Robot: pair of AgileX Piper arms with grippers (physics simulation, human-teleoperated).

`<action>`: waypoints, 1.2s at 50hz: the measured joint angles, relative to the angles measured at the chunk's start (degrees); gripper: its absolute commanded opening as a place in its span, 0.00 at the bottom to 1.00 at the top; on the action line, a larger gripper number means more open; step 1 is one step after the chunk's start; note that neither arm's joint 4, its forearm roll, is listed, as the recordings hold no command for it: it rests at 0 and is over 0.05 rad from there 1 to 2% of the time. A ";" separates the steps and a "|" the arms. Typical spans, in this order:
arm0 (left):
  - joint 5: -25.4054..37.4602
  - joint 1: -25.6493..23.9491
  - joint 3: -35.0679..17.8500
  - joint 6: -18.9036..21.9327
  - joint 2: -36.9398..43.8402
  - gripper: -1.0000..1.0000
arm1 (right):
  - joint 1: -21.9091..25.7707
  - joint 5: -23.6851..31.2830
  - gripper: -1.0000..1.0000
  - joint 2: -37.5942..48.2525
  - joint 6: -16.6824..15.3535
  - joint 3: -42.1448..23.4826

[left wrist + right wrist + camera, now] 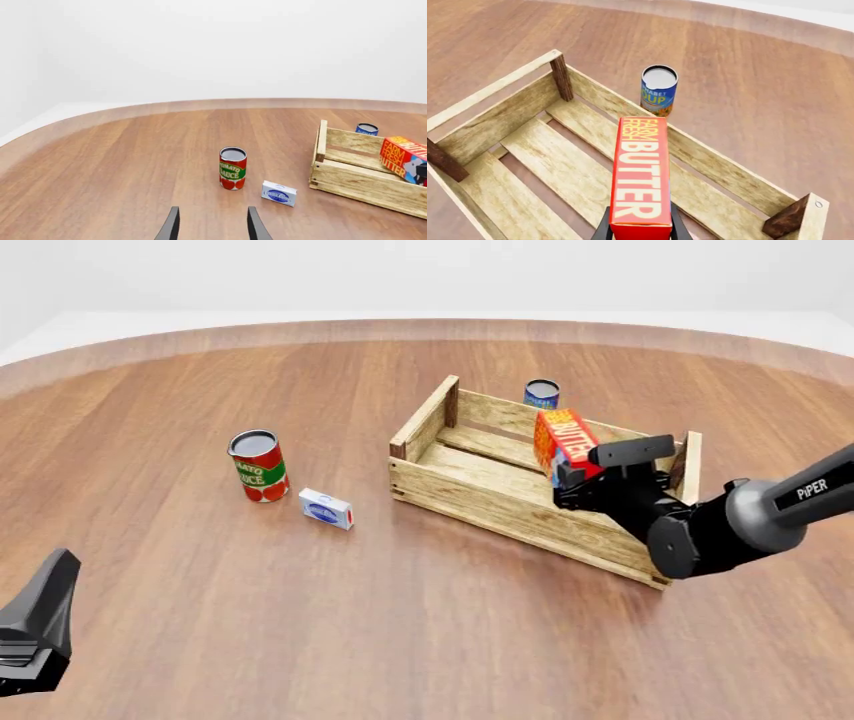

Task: Pick up the butter and put it in the tray.

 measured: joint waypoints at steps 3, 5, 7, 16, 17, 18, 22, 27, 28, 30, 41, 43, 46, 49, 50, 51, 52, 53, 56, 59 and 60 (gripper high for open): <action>0.00 0.00 0.00 0.00 0.00 1.00 | 0.00 -0.01 0.00 0.18 0.00 -0.02; 0.00 0.00 0.00 0.00 0.00 1.00 | 0.01 -0.02 0.00 0.27 0.01 -0.03; 0.00 0.00 0.00 0.00 0.00 1.00 | 0.00 0.00 0.00 0.34 0.01 -0.06; 0.00 0.00 0.00 0.00 0.00 1.00 | -0.01 0.37 0.00 0.58 0.10 -0.35; 0.00 0.00 0.00 0.00 0.00 1.00 | -0.02 0.42 1.00 0.62 0.10 -0.39; 0.00 0.00 0.00 0.00 0.00 1.00 | -0.03 0.44 1.00 0.60 0.20 -0.49; 0.00 0.00 0.00 0.00 0.00 1.00 | -0.08 0.56 1.00 0.53 0.60 -0.89; 0.00 0.00 0.00 0.00 0.00 1.00 | -0.27 0.74 1.00 0.55 1.01 -1.32; 0.00 0.00 0.00 0.00 0.00 1.00 | -0.29 0.78 1.00 0.55 1.08 -1.40; 0.00 0.00 0.00 0.00 0.00 1.00 | -0.32 0.87 1.00 0.53 1.19 -1.54; 0.00 0.00 0.00 0.00 0.00 1.00 | -0.34 1.16 1.00 -0.02 1.53 -1.66; 0.00 0.00 0.00 0.00 0.00 1.00 | -0.33 1.21 1.00 -0.23 1.56 -1.59; 0.00 0.00 0.00 0.00 0.00 1.00 | -0.30 1.30 1.00 -0.60 1.60 -1.46; 0.00 0.00 0.00 0.00 0.00 1.00 | -0.26 1.38 1.00 -1.03 1.62 -1.25; 0.00 0.00 0.00 0.00 0.00 1.00 | -0.25 1.41 1.00 -1.19 1.62 -1.17; 0.00 0.00 0.00 0.00 0.00 1.00 | -0.24 1.43 1.00 -1.35 1.63 -1.08; 0.00 0.00 0.00 0.00 0.00 1.00 | -0.24 1.45 1.00 -1.53 1.63 -0.97; 0.00 0.00 0.00 0.00 0.00 1.00 | -0.24 1.46 1.00 -1.71 1.63 -0.85; 0.00 0.00 0.00 0.00 0.00 1.00 | -0.26 1.49 1.00 -2.29 1.63 -0.46; 0.00 0.00 0.00 0.00 0.00 1.00 | -0.29 1.51 1.00 -2.95 1.60 0.00; 0.00 0.00 0.00 0.00 0.00 1.00 | -0.31 1.51 1.00 -3.18 1.59 0.16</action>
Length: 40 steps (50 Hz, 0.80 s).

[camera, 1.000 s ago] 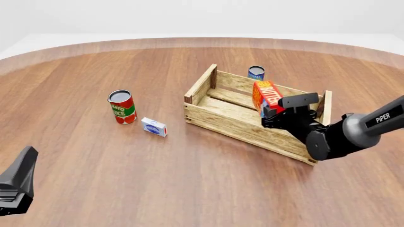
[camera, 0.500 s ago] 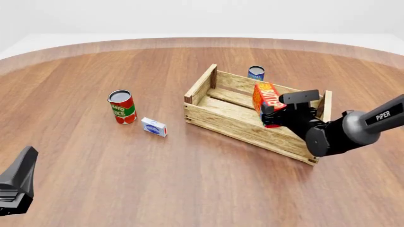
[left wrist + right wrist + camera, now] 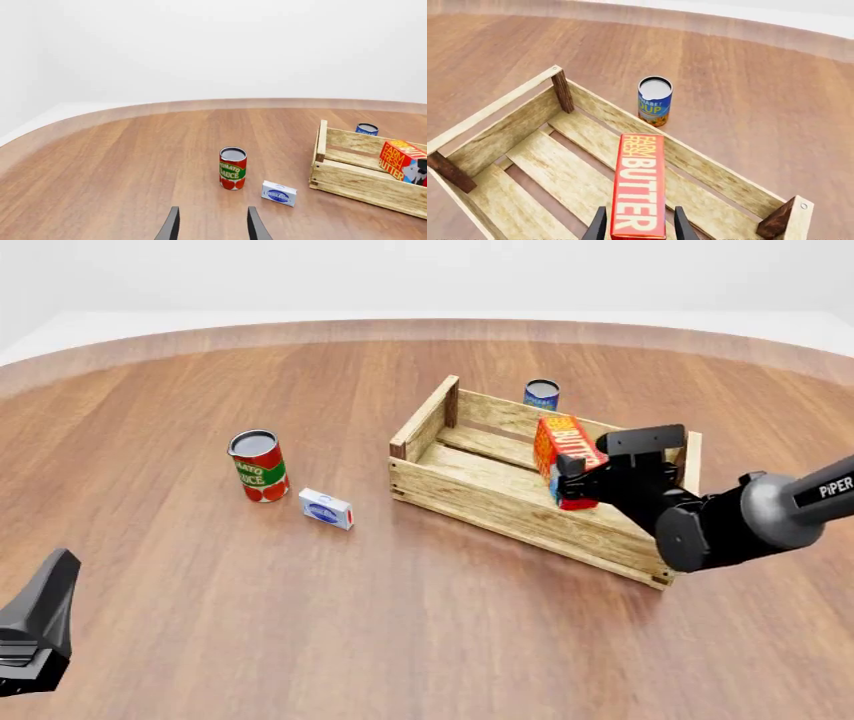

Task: Pick up the butter and put it in the tray.

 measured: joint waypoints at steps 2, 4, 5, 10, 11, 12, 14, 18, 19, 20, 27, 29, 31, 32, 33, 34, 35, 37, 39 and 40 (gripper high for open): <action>0.00 0.00 0.00 0.00 0.00 1.00 | -0.03 -0.01 1.00 -0.44 -0.02 0.33; 0.00 0.00 0.00 0.00 0.00 1.00 | -0.07 -0.03 1.00 -0.87 -0.04 0.66; 0.00 0.00 0.00 0.00 0.00 1.00 | -0.08 -0.03 1.00 -1.09 -0.05 0.82; 0.00 0.00 0.00 0.00 0.00 1.00 | -0.14 -0.01 1.00 -2.21 -0.10 1.60; 0.00 0.00 0.00 0.00 0.00 1.00 | -0.15 -0.01 1.00 -2.44 -0.11 1.76; 0.00 0.00 0.00 0.00 0.00 1.00 | -0.17 -0.01 1.00 -2.67 -0.12 1.93; 0.00 0.00 0.00 0.00 0.00 1.00 | -0.19 -0.02 1.00 -3.11 -0.15 2.25; 0.00 0.00 0.00 0.00 0.00 1.00 | -0.23 -0.01 1.00 -3.94 -0.22 2.87; 0.00 0.00 0.00 0.00 0.00 1.00 | -0.25 0.00 1.00 -4.17 -0.24 3.03; 0.00 0.00 0.00 0.00 0.00 1.00 | -0.26 0.01 1.00 -4.37 -0.25 3.17; 0.00 0.00 0.00 0.00 0.00 1.00 | -0.44 0.14 1.00 -6.04 -0.38 4.26; 0.00 0.00 0.00 0.00 0.00 1.00 | -0.49 0.16 1.00 -6.51 -0.42 4.58; 0.00 0.00 0.00 0.00 0.00 1.00 | -0.54 0.17 1.00 -6.93 -0.44 4.88; 0.00 0.00 0.00 0.00 0.00 1.00 | -0.56 0.18 1.00 -7.15 -0.45 5.04; 0.00 0.00 0.00 0.00 0.00 1.00 | -0.58 0.19 1.00 -7.36 -0.46 5.19; 0.00 0.00 0.00 0.00 0.00 1.00 | -0.60 0.19 1.00 -7.55 -0.47 5.33; 0.00 0.00 0.00 0.00 0.00 1.00 | -0.62 0.20 1.00 -7.74 -0.48 5.46; 0.00 0.00 0.00 0.00 0.00 1.00 | -0.65 0.22 1.00 -8.07 -0.49 5.70; 0.00 0.00 0.00 0.00 0.00 1.00 | -0.67 0.23 1.00 -8.34 -0.50 5.89; 0.00 0.00 0.00 0.00 0.00 1.00 | -0.70 0.26 1.00 -8.54 -0.52 6.02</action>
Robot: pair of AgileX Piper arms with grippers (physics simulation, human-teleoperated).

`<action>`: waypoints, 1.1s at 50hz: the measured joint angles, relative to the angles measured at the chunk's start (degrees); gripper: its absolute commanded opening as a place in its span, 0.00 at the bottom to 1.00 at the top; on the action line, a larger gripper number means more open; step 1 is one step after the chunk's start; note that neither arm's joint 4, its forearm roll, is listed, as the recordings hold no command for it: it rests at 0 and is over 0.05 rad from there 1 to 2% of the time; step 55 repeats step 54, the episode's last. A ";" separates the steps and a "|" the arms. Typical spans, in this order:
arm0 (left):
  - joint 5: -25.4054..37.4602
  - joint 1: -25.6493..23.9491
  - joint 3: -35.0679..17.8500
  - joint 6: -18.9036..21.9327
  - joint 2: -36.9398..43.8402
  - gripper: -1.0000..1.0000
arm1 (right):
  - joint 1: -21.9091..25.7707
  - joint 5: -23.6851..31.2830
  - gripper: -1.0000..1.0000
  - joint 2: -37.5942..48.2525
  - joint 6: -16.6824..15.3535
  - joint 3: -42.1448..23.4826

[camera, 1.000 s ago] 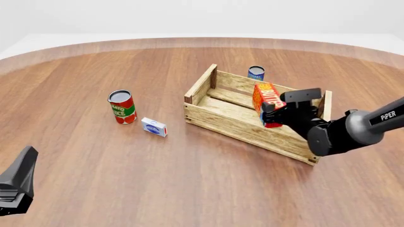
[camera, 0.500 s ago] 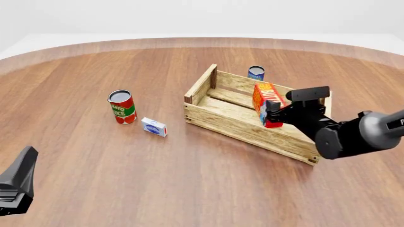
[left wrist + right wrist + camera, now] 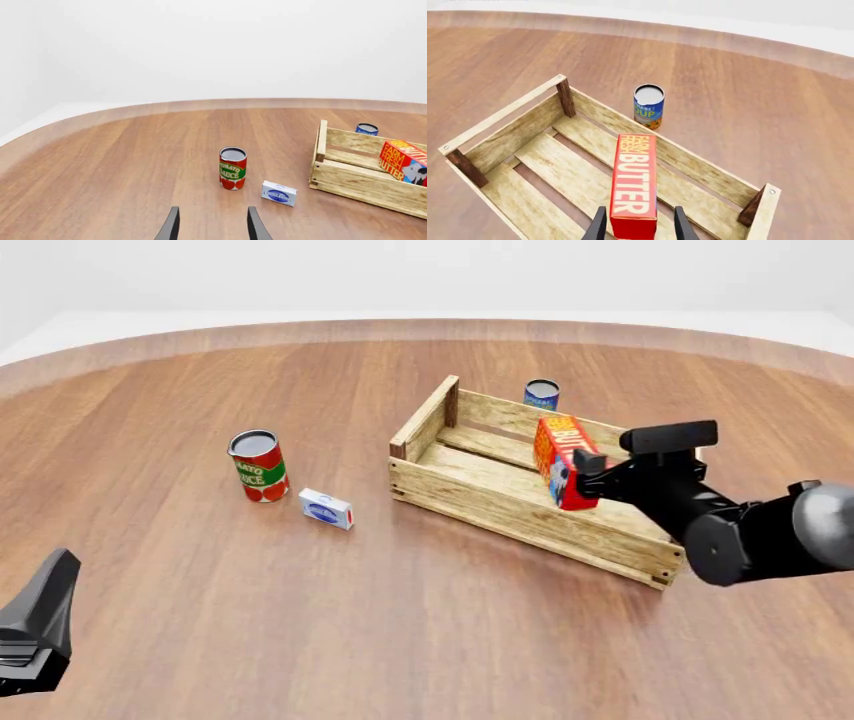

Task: Pick up the butter and put it in the tray.

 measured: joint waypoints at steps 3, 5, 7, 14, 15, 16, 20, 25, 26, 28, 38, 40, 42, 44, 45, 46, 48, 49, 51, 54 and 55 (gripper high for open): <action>0.00 0.00 0.00 0.00 0.00 1.00 | -0.08 0.08 1.00 -0.60 -0.05 0.37; 0.00 0.00 0.00 0.00 0.00 1.00 | -0.14 0.16 1.00 -1.10 -0.12 0.66; 0.00 0.00 0.00 0.00 0.00 1.00 | -0.20 0.24 1.00 -1.55 -0.19 0.91; 0.00 0.00 0.00 0.00 0.00 1.00 | -0.39 0.41 1.00 -3.01 -0.40 1.82; 0.00 0.00 0.00 0.00 0.00 1.00 | -0.40 0.44 1.00 -3.23 -0.44 1.96; 0.00 0.00 0.00 0.00 0.00 1.00 | -0.41 0.47 1.00 -3.45 -0.47 2.10; 0.00 0.00 0.00 0.00 0.00 1.00 | -0.44 0.53 1.00 -4.23 -0.58 2.62; 0.00 0.00 0.00 0.00 0.00 1.00 | -0.39 0.61 1.00 -5.02 -0.77 3.22; 0.00 0.00 0.00 0.00 0.00 1.00 | -0.37 0.63 1.00 -5.14 -0.80 3.31; 0.00 0.00 0.00 0.00 0.00 1.00 | -0.36 0.77 1.00 -5.57 -0.91 3.55; 0.00 0.00 0.00 0.00 0.00 1.00 | -0.44 1.20 1.00 -7.72 -1.29 4.93; 0.00 0.00 0.00 0.00 0.00 1.00 | -0.50 1.22 1.00 -8.19 -1.34 5.28; 0.00 0.00 0.00 0.00 0.00 1.00 | -0.58 1.22 1.00 -8.68 -1.40 5.67; 0.00 0.00 0.00 0.00 0.00 1.00 | -0.64 1.21 1.00 -9.14 -1.45 6.09; 0.00 0.00 0.00 0.00 0.00 1.00 | -0.66 1.21 1.00 -9.37 -1.47 6.30; 0.00 0.00 0.00 0.00 0.00 1.00 | -0.69 1.21 1.00 -9.58 -1.48 6.49; 0.00 0.00 0.00 0.00 0.00 1.00 | -0.72 1.22 1.00 -10.05 -1.49 6.89; 0.00 0.00 0.00 0.00 0.00 1.00 | -0.74 1.21 1.00 -10.29 -1.50 7.11; 0.00 0.00 0.00 0.00 0.00 1.00 | -0.77 1.20 1.00 -10.71 -1.51 7.49; 0.00 0.00 0.00 0.00 0.00 1.00 | -0.83 1.17 1.00 -11.35 -1.51 8.08; 0.00 0.00 0.00 0.00 0.00 1.00 | -0.83 1.17 1.00 -11.35 -1.51 8.08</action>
